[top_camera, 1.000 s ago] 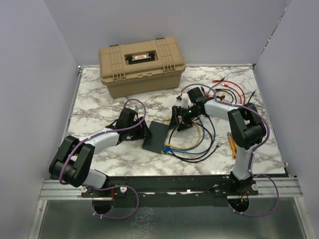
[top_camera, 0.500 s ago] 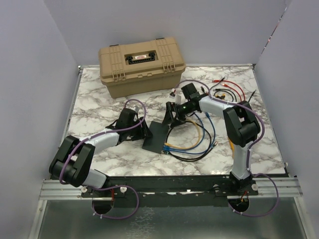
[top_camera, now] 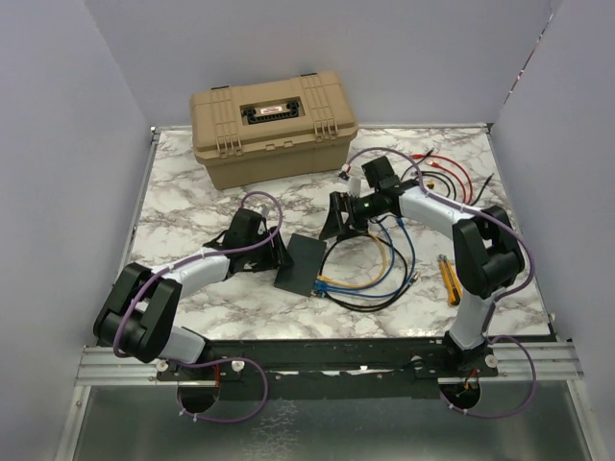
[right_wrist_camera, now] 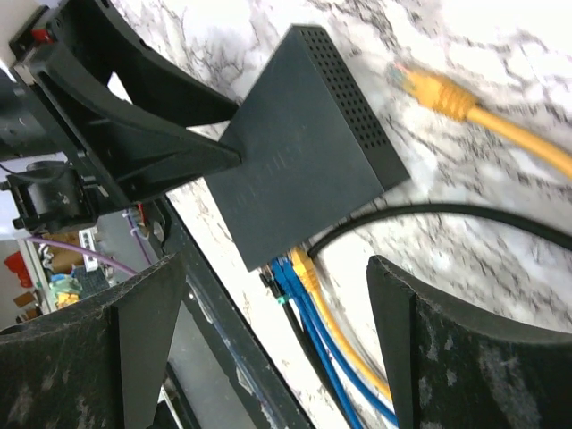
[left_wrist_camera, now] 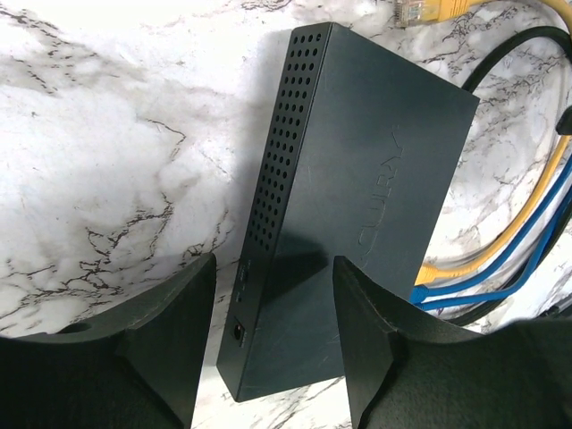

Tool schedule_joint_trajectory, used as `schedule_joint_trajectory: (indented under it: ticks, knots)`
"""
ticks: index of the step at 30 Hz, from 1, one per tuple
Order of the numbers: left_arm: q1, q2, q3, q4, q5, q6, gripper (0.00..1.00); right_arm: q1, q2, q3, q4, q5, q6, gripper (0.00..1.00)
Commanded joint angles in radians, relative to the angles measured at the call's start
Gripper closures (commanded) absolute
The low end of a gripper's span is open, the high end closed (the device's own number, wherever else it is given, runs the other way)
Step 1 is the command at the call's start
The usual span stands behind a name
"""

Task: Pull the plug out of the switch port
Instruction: Pull the connector from the switch port.

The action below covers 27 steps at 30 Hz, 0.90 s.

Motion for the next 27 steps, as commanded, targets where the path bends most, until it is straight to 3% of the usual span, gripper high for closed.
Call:
schedule_joint_trajectory:
  ticks: [1,10,15,27]
  knots:
    - [-0.005,0.028,0.006,-0.087,-0.010,0.049,0.43,-0.035,-0.060,-0.092,-0.007,0.006,-0.003,0.14]
    - [-0.005,0.071,0.033,-0.088,0.026,0.064,0.44,-0.087,-0.103,-0.266,0.095,-0.086,0.069,0.22]
    - [-0.006,0.080,0.048,-0.086,0.047,0.067,0.50,-0.086,-0.043,-0.272,0.144,-0.161,0.085,0.33]
    - [-0.007,0.046,-0.011,-0.087,0.038,0.020,0.58,-0.049,0.055,-0.281,0.120,-0.146,-0.009,0.38]
